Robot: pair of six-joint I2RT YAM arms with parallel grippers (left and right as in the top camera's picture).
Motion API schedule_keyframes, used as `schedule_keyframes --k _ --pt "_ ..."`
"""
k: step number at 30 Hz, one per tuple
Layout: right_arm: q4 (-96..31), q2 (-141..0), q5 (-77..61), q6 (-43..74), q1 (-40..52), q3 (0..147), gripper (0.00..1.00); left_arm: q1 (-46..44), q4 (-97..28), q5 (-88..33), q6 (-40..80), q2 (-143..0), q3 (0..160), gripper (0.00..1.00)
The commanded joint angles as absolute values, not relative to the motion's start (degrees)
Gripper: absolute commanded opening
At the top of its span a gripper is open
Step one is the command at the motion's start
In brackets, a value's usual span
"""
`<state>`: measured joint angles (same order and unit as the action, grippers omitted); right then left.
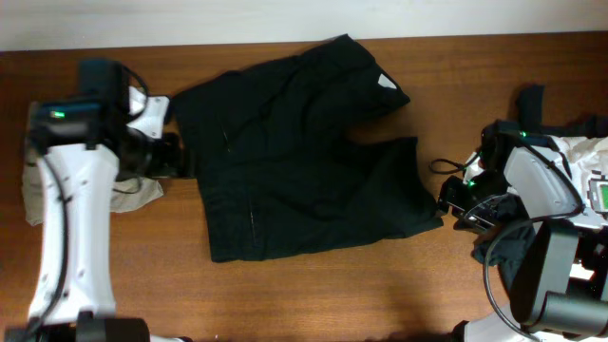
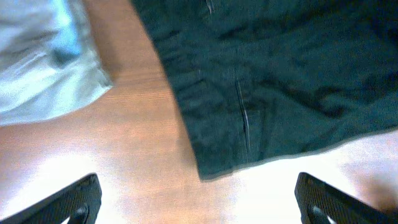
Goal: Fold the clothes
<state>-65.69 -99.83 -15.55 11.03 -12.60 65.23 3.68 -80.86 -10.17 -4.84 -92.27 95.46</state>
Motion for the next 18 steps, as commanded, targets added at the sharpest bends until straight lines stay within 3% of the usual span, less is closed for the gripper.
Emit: schedule_keyframes --k 1,4,5,6,12,18 --pt "-59.72 -99.48 -19.11 11.51 -12.73 59.53 0.52 3.92 -74.06 -17.19 -3.81 -94.54 79.72 0.99" --pt "-51.62 -99.48 -19.11 15.55 -12.78 54.11 0.46 3.90 -66.48 -17.23 -2.87 -97.97 69.12 0.97" --pt "-49.06 -99.46 -19.07 15.55 -12.80 53.25 0.29 3.92 -64.25 -17.43 -2.52 -99.39 66.15 0.97" --pt "-49.19 -99.31 -19.07 15.51 -12.86 53.69 0.06 3.92 -63.35 -17.43 -2.52 -100.16 64.75 0.96" --pt "-76.01 -82.98 -5.32 15.57 -14.66 67.99 0.04 3.92 -62.06 -18.28 -2.13 -100.66 61.91 0.96" --pt "-79.72 -78.52 -5.32 15.55 -14.66 67.92 0.04 2.48 -58.65 -24.38 -2.11 -100.66 60.47 0.96"
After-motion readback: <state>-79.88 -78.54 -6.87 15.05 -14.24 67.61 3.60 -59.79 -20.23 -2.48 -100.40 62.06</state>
